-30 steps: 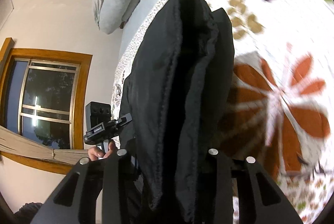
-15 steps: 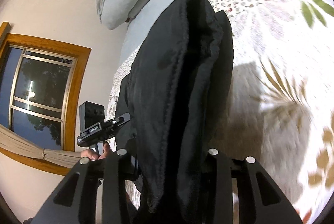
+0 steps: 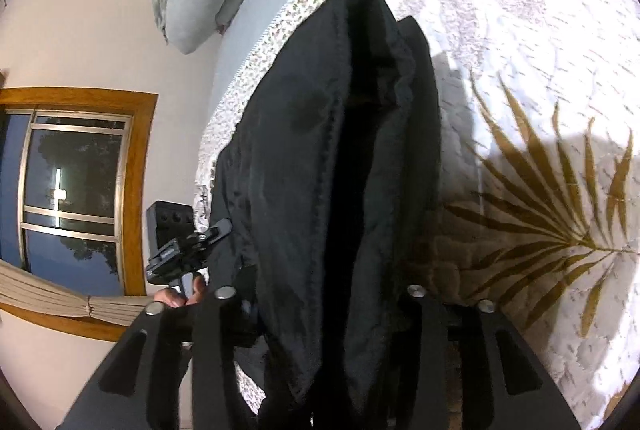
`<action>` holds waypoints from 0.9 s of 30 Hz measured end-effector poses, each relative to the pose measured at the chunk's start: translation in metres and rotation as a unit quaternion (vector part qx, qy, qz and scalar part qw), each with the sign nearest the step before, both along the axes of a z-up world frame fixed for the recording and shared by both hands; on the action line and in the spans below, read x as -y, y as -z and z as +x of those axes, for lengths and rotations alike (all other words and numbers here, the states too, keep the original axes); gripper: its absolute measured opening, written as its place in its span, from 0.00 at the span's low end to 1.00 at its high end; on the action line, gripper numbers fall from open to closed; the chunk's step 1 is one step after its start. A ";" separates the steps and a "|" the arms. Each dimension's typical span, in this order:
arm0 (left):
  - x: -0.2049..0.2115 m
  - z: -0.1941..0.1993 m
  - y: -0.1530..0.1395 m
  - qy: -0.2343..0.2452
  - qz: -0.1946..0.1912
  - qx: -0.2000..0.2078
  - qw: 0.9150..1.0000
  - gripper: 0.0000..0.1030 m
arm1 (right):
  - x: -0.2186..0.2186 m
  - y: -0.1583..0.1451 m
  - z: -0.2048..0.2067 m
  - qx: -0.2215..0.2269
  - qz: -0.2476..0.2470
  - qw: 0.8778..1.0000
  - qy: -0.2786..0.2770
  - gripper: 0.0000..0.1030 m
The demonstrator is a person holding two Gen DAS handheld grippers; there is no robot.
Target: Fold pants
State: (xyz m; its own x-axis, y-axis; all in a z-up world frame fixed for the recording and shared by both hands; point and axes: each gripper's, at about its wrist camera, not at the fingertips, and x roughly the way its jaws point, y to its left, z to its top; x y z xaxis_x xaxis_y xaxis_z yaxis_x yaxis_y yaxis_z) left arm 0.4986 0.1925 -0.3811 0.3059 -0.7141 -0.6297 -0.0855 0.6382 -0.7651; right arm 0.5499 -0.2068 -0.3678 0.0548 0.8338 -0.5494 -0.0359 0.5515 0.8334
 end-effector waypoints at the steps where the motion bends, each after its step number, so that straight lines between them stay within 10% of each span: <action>1: -0.002 -0.003 -0.006 -0.009 0.006 0.008 1.000 0.61 | -0.003 -0.003 0.003 -0.001 -0.006 1.000 0.003 0.55; 9: -0.026 -0.047 -0.053 -0.072 0.088 0.075 0.991 0.77 | 0.044 -0.054 -0.053 0.072 -0.066 0.993 0.069 0.60; 15: -0.011 -0.055 -0.032 -0.060 0.153 0.036 0.986 0.76 | 0.028 -0.049 -0.080 0.076 -0.148 0.985 0.049 0.60; 27: -0.035 -0.097 -0.056 -0.115 0.110 0.045 0.986 0.84 | 0.037 -0.085 -0.119 0.098 -0.115 0.984 0.089 0.64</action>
State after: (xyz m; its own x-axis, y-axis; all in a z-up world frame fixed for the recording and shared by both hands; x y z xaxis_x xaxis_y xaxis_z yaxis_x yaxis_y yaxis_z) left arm 0.4021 0.2273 -0.3255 0.5054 -0.4688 -0.7244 -0.1863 0.7604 -0.6221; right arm 0.4307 -0.2435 -0.2826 0.3132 0.6558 -0.6869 -0.0692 0.7372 0.6722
